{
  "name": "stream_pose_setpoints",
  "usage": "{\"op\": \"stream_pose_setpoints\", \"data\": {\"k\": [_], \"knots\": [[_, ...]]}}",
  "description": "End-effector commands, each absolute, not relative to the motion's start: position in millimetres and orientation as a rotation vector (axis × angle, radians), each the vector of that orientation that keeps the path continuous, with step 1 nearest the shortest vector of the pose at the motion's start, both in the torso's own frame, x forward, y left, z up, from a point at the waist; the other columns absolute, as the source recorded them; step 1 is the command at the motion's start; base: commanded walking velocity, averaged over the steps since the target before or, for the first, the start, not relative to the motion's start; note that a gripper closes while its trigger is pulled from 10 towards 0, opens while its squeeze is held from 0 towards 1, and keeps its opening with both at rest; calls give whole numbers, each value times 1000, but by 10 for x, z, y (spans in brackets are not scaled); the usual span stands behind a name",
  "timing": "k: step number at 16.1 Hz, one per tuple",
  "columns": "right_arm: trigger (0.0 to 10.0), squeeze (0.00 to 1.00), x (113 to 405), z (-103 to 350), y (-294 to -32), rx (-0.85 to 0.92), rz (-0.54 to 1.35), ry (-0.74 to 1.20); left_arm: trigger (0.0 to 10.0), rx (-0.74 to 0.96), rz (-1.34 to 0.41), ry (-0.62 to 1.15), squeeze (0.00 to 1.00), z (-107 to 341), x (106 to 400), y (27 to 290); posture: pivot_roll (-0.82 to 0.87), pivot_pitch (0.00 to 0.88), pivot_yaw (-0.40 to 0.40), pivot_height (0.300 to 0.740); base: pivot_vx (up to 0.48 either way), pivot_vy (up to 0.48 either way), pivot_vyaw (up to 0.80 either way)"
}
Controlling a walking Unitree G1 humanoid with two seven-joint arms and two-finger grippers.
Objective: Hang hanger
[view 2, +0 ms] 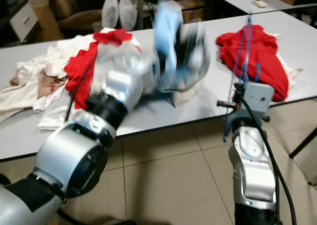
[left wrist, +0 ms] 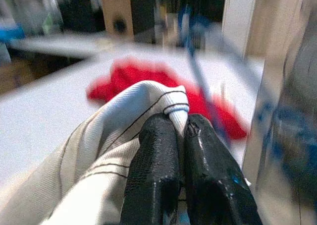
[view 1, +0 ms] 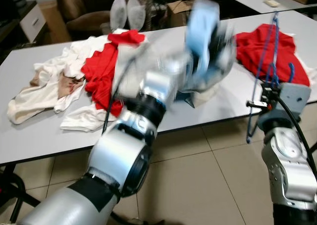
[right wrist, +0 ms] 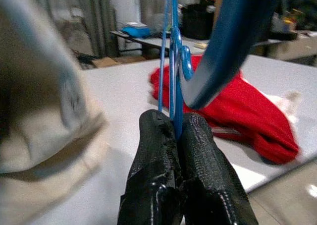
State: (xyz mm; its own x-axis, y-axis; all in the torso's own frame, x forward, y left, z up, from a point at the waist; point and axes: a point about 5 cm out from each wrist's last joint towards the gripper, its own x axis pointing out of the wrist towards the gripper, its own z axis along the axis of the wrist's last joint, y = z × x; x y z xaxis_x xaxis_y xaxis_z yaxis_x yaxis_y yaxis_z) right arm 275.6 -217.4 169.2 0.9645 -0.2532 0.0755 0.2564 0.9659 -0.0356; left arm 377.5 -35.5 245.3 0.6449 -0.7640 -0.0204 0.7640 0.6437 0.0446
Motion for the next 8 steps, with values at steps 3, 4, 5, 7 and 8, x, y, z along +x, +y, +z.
{"op": "stream_pose_setpoints", "data": {"k": [3, 4, 5, 7, 8], "knots": [[10000, 0, 2767, 1753, -2067, -39, -229, -96, 10000, 177, -918, 186, 231, 1976, 3698, -382, -162, 0, 116, 740, 0, 0, 0], [10000, 0, 2770, 1754, -2055, -38, -221, -94, 10000, 144, -934, 210, 1000, 1950, 3690, -375, -163, 0, 114, 740, 0, 0, 0], [10000, 0, 2776, 1759, -2034, -38, -203, -94, 10000, 135, -934, 217, 1000, 1928, 3696, -348, -161, 0, 109, 740, 0, 0, 0], [10000, 0, 2785, 1755, -1996, -35, -177, -91, 10000, 135, -937, 192, 1000, 1940, 3708, -327, -162, 0, 111, 740, 0, 0, 0], [10000, 0, 2781, 1736, -1950, -45, -157, -85, 10000, 133, -969, 173, 1000, 1935, 3699, -321, -169, 0, 116, 740, 0, 0, 0]]}}
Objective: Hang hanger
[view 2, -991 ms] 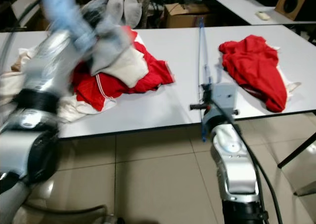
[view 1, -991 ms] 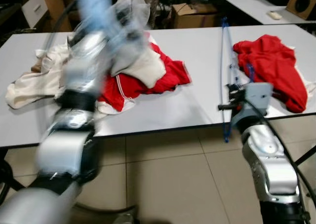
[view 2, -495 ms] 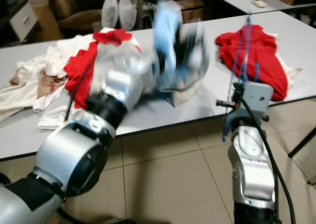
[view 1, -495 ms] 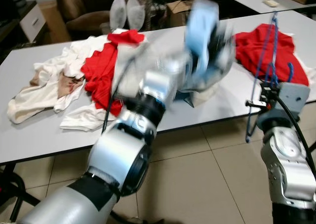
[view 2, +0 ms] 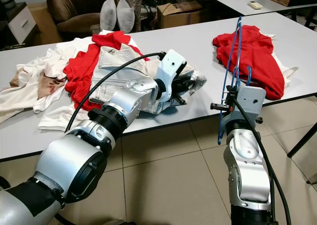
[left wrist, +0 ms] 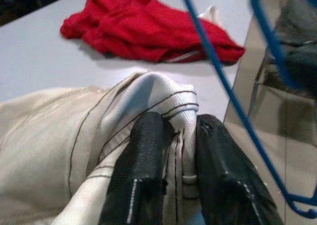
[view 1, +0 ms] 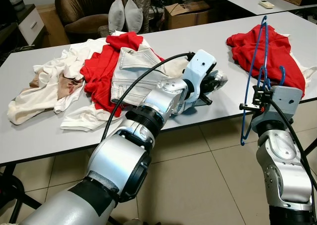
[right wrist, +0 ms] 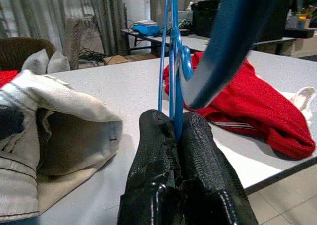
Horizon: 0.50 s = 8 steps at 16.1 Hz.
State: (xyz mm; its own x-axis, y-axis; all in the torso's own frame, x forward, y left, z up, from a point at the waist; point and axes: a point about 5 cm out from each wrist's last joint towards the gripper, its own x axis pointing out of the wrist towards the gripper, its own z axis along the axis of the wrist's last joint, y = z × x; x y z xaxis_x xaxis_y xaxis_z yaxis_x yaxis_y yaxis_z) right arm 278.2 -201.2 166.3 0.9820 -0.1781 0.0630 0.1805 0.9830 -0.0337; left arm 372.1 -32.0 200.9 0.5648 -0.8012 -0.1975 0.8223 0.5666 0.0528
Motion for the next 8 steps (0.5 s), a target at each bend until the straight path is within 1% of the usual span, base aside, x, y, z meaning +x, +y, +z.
{"op": "stream_pose_setpoints", "data": {"k": [1, 2, 3, 5, 6, 7, 8], "knots": [[10000, 0, 2776, 1732, -1940, -42, -153, -82, 10000, 130, -990, 174, 1000, 1928, 3688, -324, -169, 0, 115, 740, 0, 0, 0], [10000, 0, 2760, 1716, -1915, -19, -140, -70, 10000, 111, -1075, 186, 1000, 1907, 3641, -343, -170, 0, 109, 740, 0, 0, 0], [10000, 0, 2757, 1712, -1901, -18, -126, -65, 10000, 105, -1119, 193, 1000, 1895, 3616, -350, -170, 0, 108, 740, 0, 0, 0], [10000, 0, 2765, 1705, -1887, -30, -107, -50, 10000, 71, -1165, 210, 1000, 1856, 3588, -329, -160, 0, 82, 740, 0, 0, 0], [10000, 0, 2782, 1709, -1893, -26, -104, -48, 10000, 58, -1147, 212, 1000, 1838, 3603, -291, -159, 0, 78, 740, 0, 0, 0], [10000, 0, 2792, 1699, -1909, -132, -99, -28, 10000, 34, -1112, 185, 1000, 1855, 3645, -203, -155, 0, 74, 740, 0, 0, 0], [10000, 0, 2780, 1699, -1888, -93, -71, -20, 10000, -1, -1091, 150, 1000, 1879, 3674, -114, -153, 0, 76, 740, 0, 0, 0]]}}
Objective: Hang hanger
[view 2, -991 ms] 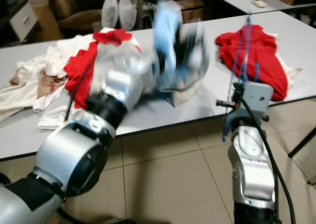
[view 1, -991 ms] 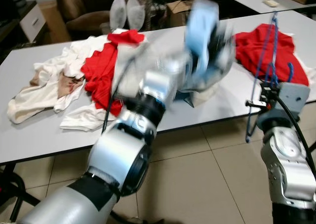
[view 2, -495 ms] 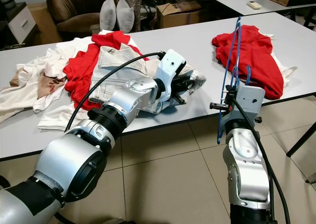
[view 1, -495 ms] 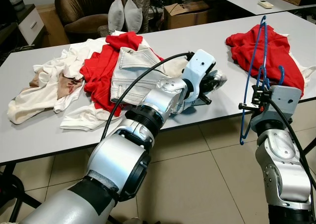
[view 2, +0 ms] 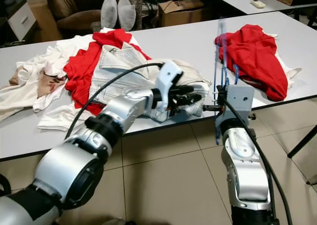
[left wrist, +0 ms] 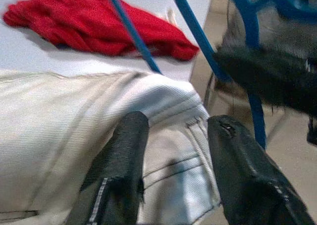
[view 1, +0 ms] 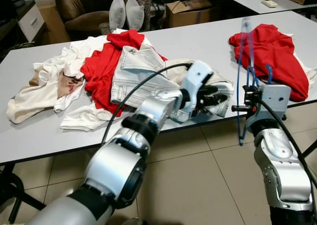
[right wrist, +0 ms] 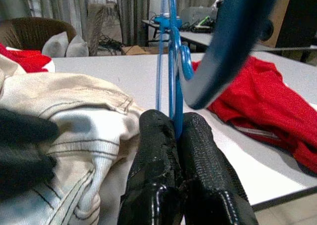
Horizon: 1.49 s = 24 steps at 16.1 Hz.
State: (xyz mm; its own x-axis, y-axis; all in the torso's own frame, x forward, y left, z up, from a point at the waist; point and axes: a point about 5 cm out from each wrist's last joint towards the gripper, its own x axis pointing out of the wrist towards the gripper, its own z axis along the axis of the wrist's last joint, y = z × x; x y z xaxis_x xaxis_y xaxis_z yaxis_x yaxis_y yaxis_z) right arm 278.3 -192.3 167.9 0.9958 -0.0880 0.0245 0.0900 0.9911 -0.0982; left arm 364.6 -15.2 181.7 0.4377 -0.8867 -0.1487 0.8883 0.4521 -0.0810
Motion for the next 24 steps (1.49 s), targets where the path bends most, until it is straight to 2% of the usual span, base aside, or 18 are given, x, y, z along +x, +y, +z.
{"op": "stream_pose_setpoints", "data": {"k": [1, 3, 4, 5, 7, 8, 9, 10, 11, 13, 15, 21, 24], "knots": [[10000, 0, 2775, 1706, -1881, -68, -65, -26, 10000, -7, -1087, 134, 1000, 1886, 3680, -90, -153, 0, 76, 740, 0, 0, 0], [10000, 0, 2741, 1683, -1863, -47, -63, -15, 10000, -37, -1062, 62, 1000, 1916, 3702, 57, -156, 0, 83, 740, 0, 0, 0], [10000, 0, 2703, 1676, -1810, 35, -55, -39, 10000, -123, -987, -64, 1000, 2021, 3713, 284, -156, 0, 87, 740, 0, 0, 0], [10000, 0, 2695, 1686, -1799, 34, -56, -49, 10000, -134, -961, -90, 1000, 2041, 3706, 360, -155, 0, 85, 740, 0, 0, 0], [10000, 0, 2679, 1698, -1778, -9, -45, -46, 10000, -73, -874, -117, 1000, 2026, 3668, 594, -150, 0, 79, 740, 0, 0, 0], [10000, 0, 2676, 1706, -1771, -8, -39, -50, 10000, -56, -852, -148, 702, 2034, 3635, 678, -148, 0, 75, 740, 0, 0, 0], [10000, 0, 2663, 1703, -1767, 17, -40, -41, 10000, -33, -775, -201, 322, 2038, 3559, 870, -143, 0, 60, 740, 0, 0, 0], [10000, 0, 2607, 1651, -1741, 26, -3, -13, 10000, -29, -608, -209, 0, 1932, 3431, 1206, -134, 0, 40, 740, 0, 0, 0], [10000, 0, 2541, 1598, -1718, -9, 35, 10, 10000, 25, -506, -206, 0, 1814, 3295, 1412, -121, 0, 18, 740, 0, 0, 0], [10000, 0, 2426, 1517, -1673, -84, 106, 46, 10000, 137, -432, -157, 0, 1582, 3070, 1579, -108, 0, -11, 740, 0, 0, 0], [10000, 0, 2413, 1531, -1622, -111, 144, 7, 10000, 107, -390, -114, 0, 1466, 2914, 1640, -103, 8, -28, 740, 0, 0, 0], [10000, 0, 2559, 1607, -1666, -52, 94, -28, 10000, 107, -347, -77, 0, 1444, 2814, 1535, -104, 28, -35, 740, 162, 0, -565], [10000, 0, 2522, 1581, -1725, -41, 83, -19, 10000, 111, -347, -52, 0, 1416, 2837, 1513, -110, 31, -24, 740, 246, 0, 0]]}}
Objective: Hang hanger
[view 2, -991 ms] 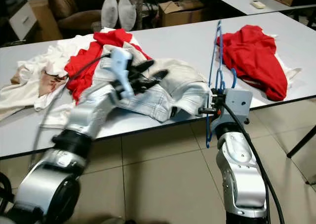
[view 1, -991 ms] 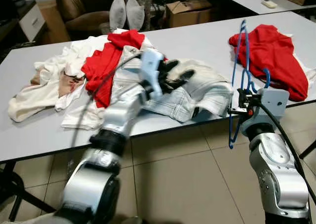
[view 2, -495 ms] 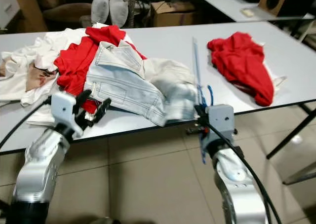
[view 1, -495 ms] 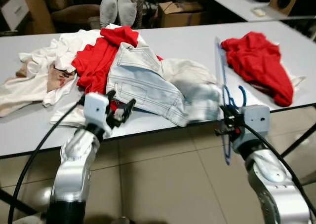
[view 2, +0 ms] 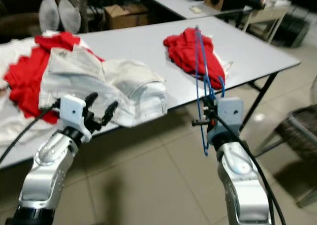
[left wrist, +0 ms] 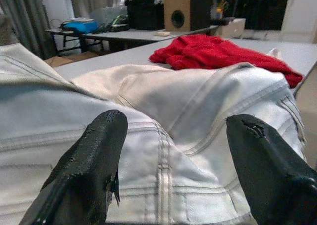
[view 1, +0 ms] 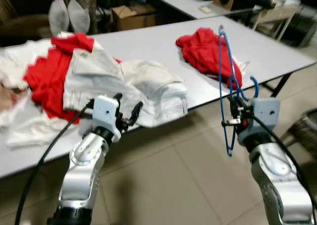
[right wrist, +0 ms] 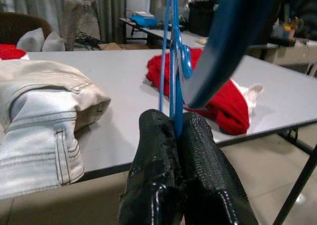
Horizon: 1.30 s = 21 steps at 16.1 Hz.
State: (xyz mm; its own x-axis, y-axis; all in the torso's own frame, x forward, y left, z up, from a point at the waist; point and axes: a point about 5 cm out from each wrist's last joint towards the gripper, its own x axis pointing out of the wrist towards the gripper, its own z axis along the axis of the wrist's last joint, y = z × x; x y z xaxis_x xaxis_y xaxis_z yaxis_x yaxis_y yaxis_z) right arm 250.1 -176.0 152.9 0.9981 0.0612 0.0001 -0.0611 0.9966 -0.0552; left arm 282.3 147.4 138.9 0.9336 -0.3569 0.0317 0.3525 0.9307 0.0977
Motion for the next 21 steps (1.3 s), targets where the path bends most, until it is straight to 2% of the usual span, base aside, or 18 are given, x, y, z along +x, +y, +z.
{"op": "stream_pose_setpoints", "data": {"k": [1, 8, 10, 13, 16, 19, 20, 21], "knots": [[10000, 0, 2520, 1586, -1774, -73, 18, -41, 10000, 110, -341, -45, 0, 1410, 2845, 1514, -112, 31, -20, 740, 255, 0, 0], [10000, 0, 2419, 1428, -1710, -30, 195, 29, 10000, 220, -337, -11, 0, 1348, 2828, 1633, -116, 38, -18, 740, 257, 0, 0], [10000, 0, 2418, 1411, -1746, -40, 206, 29, 10000, 240, -322, -2, 0, 1358, 2843, 1730, -112, 38, -19, 740, 259, 0, 0], [10000, 0, 2425, 1406, -1795, -51, 205, 28, 10000, 246, -319, 0, 0, 1363, 2851, 1742, -109, 34, -18, 740, 261, 0, 0], [10000, 0, 2442, 1404, -1862, -49, 184, 16, 10000, 237, -375, -3, 0, 1333, 2821, 1638, -108, 25, -23, 740, 264, 0, 0], [10000, 0, 2447, 1395, -1895, -77, 251, 28, 10000, 284, -535, 10, 0, 1303, 2769, 1571, -107, 19, -31, 740, 86, 0, 0], [10000, 0, 2444, 1396, -1908, -89, 283, 34, 10000, 296, -592, 15, 259, 1305, 2750, 1582, -107, 18, -30, 740, 0, 0, 0], [10000, 0, 2435, 1392, -1926, -108, 321, 47, 10000, 325, -650, 20, 996, 1315, 2730, 1607, -107, 16, -30, 740, 0, 0, 0]]}}
